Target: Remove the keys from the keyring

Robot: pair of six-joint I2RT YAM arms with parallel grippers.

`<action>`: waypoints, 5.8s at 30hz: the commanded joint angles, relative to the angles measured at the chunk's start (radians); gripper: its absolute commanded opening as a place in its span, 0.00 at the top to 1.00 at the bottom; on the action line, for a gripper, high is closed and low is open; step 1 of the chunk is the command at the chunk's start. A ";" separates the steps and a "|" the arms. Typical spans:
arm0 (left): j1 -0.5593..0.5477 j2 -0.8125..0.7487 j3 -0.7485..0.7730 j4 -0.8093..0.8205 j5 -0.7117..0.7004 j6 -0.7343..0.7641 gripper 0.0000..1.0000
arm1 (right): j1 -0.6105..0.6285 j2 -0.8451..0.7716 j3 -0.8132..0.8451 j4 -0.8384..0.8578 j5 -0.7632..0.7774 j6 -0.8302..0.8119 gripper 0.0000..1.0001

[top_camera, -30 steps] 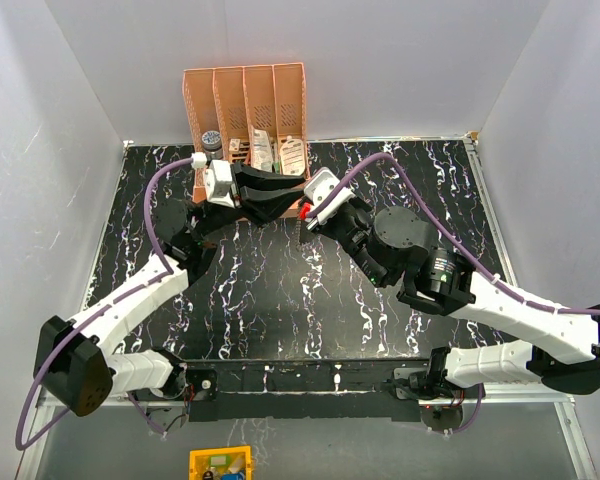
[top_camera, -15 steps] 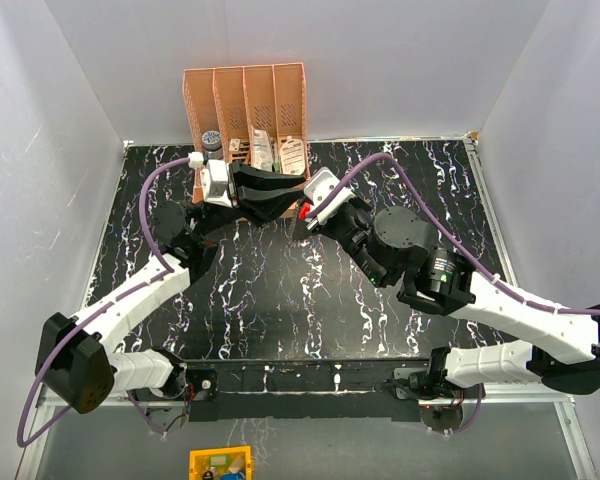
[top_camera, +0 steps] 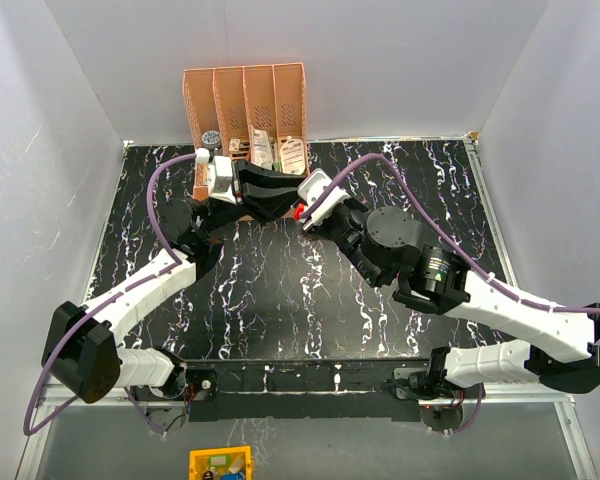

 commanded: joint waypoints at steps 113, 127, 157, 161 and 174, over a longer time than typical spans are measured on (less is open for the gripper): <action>-0.008 -0.215 -0.084 -0.255 -0.006 0.375 0.60 | -0.001 -0.021 -0.054 0.063 0.026 0.105 1.00; -0.006 -0.173 -0.069 -0.202 -0.011 0.345 0.77 | -0.002 -0.020 -0.059 0.065 0.015 0.115 1.00; -0.007 -0.110 -0.050 -0.102 0.035 0.269 0.81 | -0.001 -0.017 -0.063 0.070 0.001 0.121 1.00; -0.007 -0.096 -0.046 -0.079 0.044 0.256 0.81 | -0.001 -0.020 -0.063 0.064 0.001 0.124 1.00; -0.011 -0.081 -0.061 0.035 0.000 0.188 1.00 | -0.001 -0.030 -0.078 0.065 0.000 0.132 1.00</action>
